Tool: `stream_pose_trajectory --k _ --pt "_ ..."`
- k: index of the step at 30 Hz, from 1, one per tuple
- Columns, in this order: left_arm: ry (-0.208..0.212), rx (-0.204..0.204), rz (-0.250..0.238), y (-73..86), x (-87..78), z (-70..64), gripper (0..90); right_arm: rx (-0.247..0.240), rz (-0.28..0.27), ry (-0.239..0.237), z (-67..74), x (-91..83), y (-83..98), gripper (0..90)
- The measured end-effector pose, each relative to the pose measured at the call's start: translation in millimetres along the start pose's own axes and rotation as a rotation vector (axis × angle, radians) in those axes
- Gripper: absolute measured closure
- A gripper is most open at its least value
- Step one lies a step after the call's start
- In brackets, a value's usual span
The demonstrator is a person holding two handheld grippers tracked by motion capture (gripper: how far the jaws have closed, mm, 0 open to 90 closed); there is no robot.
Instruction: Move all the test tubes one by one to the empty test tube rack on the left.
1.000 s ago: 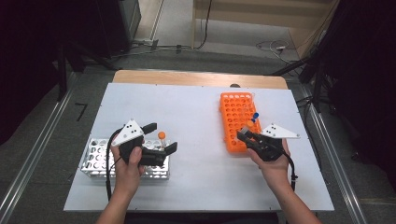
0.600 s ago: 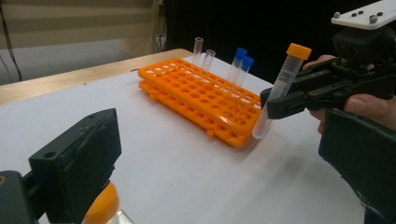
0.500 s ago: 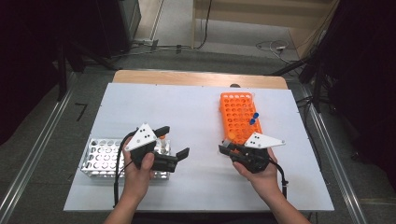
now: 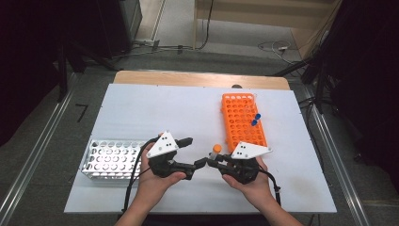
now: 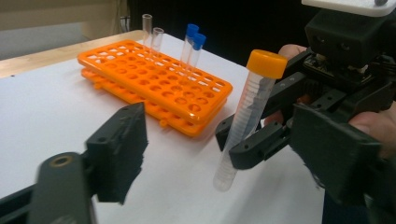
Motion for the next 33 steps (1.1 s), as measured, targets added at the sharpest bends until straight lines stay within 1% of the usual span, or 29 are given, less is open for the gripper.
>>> stream_pose_trajectory --k 2,6,8,11,14,16,20,23,24,30,33 --pt "0.004 0.005 0.006 0.9 2.8 -2.6 29.4 -0.008 0.004 -0.009 2.7 2.0 0.0 72.6" --pt "0.032 0.024 0.019 2.2 8.1 -9.3 39.1 -0.015 0.009 -0.027 8.0 5.2 -0.1 72.5" --pt "0.041 0.024 0.017 2.5 11.0 -11.9 44.0 -0.022 0.010 -0.033 10.8 6.4 -0.5 72.5" --pt "0.049 0.028 0.030 3.9 13.7 -13.5 50.5 -0.029 0.016 -0.040 14.5 8.1 -0.7 72.5" --pt "0.039 0.031 0.035 4.4 14.3 -13.7 55.5 -0.032 0.021 -0.047 15.8 9.5 -0.4 72.5" --pt "0.034 0.041 0.035 4.6 14.4 -14.0 59.3 -0.031 0.021 -0.051 16.5 10.0 -0.3 72.5" --pt "0.029 0.050 0.038 5.1 15.3 -15.5 65.1 -0.031 0.021 -0.051 16.2 10.8 0.0 72.5" --pt "0.027 0.067 0.036 5.2 15.5 -16.9 71.4 -0.028 0.024 -0.051 15.3 10.9 0.3 72.5" --pt "0.016 0.079 0.036 5.2 15.6 -17.3 73.1 -0.028 0.025 -0.051 15.1 10.9 0.3 72.5" --pt "0.010 0.087 0.040 5.0 14.6 -16.4 74.3 -0.028 0.022 -0.045 14.9 10.9 0.6 72.3" --pt "0.014 0.084 0.039 4.7 13.5 -15.2 74.4 -0.021 0.018 -0.058 14.6 11.1 1.1 71.6"
Point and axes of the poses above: each handheld gripper's, and its own axes: x roughly forward along the jaws, y roughly out of its underside, z roughly to its left, the point moved 5 cm from there along x, roughly forward along the jaws, and after that the axes turned 2 degrees about z, right-handed, at the moved point
